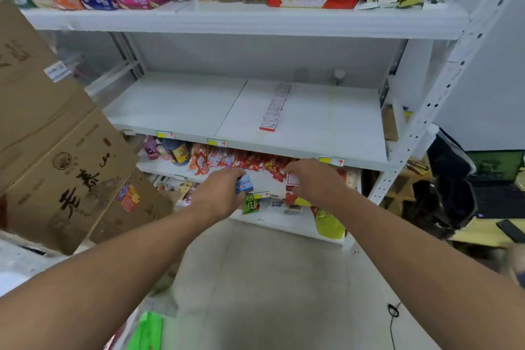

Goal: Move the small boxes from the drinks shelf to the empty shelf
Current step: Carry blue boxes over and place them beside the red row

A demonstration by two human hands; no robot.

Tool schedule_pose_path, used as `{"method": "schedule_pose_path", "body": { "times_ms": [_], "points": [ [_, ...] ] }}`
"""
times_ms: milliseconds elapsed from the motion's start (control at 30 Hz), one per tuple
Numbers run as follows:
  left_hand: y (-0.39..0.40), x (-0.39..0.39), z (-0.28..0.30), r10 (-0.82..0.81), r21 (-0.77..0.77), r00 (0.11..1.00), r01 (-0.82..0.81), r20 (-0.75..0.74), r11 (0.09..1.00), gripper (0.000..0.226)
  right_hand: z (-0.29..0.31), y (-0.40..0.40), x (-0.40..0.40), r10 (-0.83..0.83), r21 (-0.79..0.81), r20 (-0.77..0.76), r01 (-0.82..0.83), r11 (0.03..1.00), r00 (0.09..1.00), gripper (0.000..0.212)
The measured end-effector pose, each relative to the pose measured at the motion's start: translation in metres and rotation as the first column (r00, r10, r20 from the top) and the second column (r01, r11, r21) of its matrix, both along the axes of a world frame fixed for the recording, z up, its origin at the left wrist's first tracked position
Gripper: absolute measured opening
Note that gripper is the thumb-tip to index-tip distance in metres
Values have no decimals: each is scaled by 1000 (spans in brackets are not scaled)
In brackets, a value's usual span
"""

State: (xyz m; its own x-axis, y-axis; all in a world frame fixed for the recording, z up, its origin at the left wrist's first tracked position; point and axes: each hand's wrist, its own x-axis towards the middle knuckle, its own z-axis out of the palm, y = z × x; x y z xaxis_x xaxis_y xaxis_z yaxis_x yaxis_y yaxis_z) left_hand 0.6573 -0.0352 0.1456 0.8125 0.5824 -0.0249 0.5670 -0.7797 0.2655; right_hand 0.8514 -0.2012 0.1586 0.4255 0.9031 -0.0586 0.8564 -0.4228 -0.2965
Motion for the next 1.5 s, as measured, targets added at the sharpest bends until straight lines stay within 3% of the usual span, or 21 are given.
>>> {"method": "schedule_pose_path", "body": {
  "times_ms": [300, 633, 767, 1167, 1300, 1500],
  "points": [
    [38, 55, -19, -87, -24, 996, 88, 22, 996, 46, -8, 17, 26, -104, -45, 21, 105, 993, 994, 50],
    [124, 97, -27, -220, -58, 969, 227, 113, 972, 42, -1, 72, 37, -255, -147, 104, 268, 952, 961, 40],
    [146, 109, -43, -264, -87, 960, 272, 92, 958, 50, -10, 91, 39, -294, -171, 88, 305, 937, 952, 33],
    [174, 178, -59, -347, -121, 935, 353, 68, 928, 47, -27, 112, 95, -370, -150, 55, 374, 915, 928, 48],
    [172, 212, -62, -323, -98, 946, 323, 11, 941, 46, -40, 118, 136, -350, -132, 31, 351, 927, 936, 53],
    [164, 258, -78, -338, -134, 934, 322, -119, 937, 27, -67, 118, 198, -313, -111, -46, 307, 945, 949, 51]
  ]
}}
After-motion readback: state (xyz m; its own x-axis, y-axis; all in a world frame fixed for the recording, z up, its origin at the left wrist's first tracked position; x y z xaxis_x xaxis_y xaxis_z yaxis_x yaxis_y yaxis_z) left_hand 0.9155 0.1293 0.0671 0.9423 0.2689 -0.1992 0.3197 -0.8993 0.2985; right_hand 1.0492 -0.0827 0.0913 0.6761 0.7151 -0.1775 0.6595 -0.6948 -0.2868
